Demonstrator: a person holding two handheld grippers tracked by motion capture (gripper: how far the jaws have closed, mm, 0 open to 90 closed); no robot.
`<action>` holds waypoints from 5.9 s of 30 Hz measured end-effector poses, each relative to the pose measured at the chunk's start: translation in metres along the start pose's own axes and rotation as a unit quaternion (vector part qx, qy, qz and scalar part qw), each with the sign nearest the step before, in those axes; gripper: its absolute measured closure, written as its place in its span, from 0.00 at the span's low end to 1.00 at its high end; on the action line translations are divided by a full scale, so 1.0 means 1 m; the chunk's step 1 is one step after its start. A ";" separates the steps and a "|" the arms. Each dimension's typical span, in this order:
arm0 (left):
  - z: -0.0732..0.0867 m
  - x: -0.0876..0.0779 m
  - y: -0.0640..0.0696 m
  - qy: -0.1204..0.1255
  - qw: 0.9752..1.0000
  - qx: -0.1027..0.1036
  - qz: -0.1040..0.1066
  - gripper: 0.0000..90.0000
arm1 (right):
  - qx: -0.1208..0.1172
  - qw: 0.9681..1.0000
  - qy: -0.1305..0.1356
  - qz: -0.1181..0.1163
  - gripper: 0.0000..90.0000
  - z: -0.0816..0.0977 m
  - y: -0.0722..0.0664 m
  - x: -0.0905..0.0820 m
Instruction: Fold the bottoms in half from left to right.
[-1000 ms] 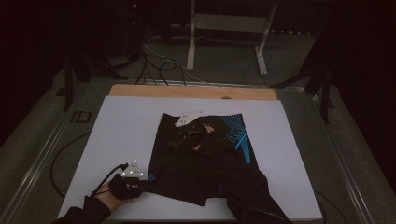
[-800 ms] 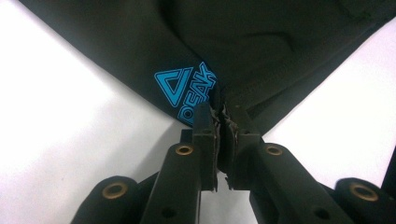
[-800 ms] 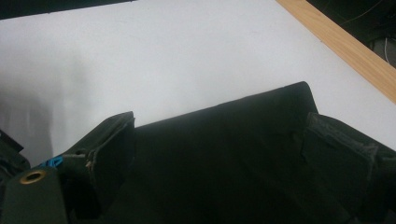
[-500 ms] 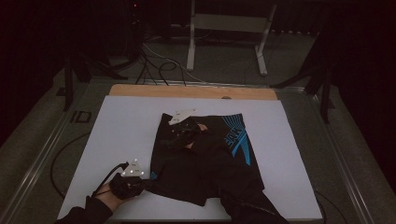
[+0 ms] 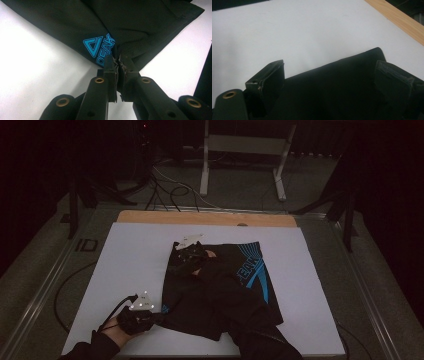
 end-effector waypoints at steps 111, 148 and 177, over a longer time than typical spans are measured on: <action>-0.023 -0.013 0.019 0.034 0.999 0.026 0.003 0.95 | 0.078 0.990 -0.071 0.097 0.97 -0.007 0.046 0.031; -0.071 -0.012 0.047 0.046 0.996 0.080 0.022 0.95 | 0.092 0.988 -0.037 0.116 0.97 0.013 0.070 -0.029; -0.103 0.001 0.063 0.047 0.992 0.115 0.036 0.95 | 0.108 0.984 -0.029 0.141 0.97 0.045 0.094 -0.070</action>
Point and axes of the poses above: each handheld gripper's, and its own axes: x roughly forward along the jaws, z roughly out of its underside, y roughly to its right, the point moved 5 cm from there along x, roughly forward along the jaws, and after that the axes turned 7 degrees about -y, right-handed, at the moved point
